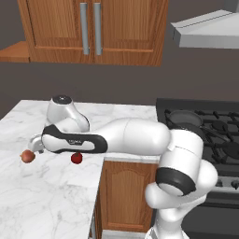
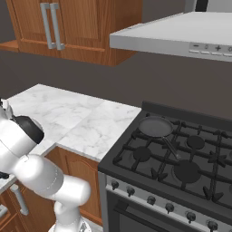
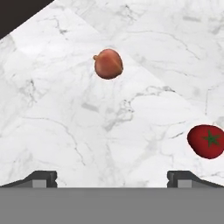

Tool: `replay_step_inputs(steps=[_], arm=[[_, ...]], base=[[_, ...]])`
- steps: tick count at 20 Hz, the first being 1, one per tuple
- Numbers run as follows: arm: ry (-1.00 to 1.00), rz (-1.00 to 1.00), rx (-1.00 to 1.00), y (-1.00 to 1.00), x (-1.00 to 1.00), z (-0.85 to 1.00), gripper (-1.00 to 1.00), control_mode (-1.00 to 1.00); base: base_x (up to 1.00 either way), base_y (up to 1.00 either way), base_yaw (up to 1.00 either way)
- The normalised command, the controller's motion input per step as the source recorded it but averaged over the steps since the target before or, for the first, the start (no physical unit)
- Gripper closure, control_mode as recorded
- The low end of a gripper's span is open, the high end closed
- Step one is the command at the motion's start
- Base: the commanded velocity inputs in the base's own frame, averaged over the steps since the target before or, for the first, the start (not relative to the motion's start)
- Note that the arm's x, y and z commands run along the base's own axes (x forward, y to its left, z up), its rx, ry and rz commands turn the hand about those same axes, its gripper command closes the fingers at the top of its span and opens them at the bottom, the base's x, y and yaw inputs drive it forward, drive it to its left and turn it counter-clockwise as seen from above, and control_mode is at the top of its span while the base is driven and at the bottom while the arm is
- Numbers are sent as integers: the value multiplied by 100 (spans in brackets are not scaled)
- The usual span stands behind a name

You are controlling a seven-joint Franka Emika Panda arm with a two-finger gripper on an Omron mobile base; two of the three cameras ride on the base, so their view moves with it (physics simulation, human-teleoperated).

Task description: Place the pan on the rear left burner on the stove. Then place the tomato and the onion in the pan and turn on the rear left burner.

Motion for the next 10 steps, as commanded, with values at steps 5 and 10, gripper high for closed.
replay_step_inputs(steps=[5, 10], arm=[[-3, 0, 0, 0, 11, -14, -100, -100], [-1, 1, 0, 0, 2, -17, -100, -100]], base=[[0, 0, 0], [0, 0, 0]])
